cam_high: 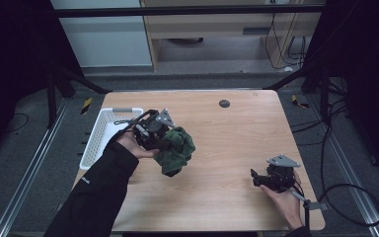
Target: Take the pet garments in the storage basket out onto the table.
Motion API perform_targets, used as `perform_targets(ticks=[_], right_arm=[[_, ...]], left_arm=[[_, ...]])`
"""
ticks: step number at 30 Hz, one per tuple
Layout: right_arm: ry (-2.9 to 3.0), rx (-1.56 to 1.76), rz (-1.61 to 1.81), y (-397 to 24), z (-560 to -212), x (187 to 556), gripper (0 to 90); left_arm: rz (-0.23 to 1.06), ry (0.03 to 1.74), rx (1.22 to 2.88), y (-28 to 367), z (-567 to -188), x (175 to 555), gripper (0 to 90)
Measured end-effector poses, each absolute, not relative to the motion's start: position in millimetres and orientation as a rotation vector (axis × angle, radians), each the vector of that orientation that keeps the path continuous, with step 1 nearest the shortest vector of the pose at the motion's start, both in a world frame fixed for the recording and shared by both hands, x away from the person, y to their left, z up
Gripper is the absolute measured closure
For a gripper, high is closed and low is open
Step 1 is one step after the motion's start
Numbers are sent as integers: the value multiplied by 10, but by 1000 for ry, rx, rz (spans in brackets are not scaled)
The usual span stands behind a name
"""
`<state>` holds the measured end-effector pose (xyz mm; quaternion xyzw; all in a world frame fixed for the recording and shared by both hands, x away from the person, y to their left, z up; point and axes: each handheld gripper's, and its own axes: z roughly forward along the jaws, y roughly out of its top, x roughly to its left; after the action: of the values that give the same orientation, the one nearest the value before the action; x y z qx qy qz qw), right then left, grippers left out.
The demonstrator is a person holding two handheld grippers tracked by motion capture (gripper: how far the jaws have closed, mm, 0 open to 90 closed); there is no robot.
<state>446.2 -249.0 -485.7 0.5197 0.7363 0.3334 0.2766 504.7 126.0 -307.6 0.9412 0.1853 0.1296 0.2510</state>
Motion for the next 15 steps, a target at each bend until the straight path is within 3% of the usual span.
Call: perform_targets(ticks=[15], right_arm=[[1979, 1392, 896, -2483, -4858, 4465, 121]], left_arm=[[272, 440, 2595, 978, -3329, 5107, 718]])
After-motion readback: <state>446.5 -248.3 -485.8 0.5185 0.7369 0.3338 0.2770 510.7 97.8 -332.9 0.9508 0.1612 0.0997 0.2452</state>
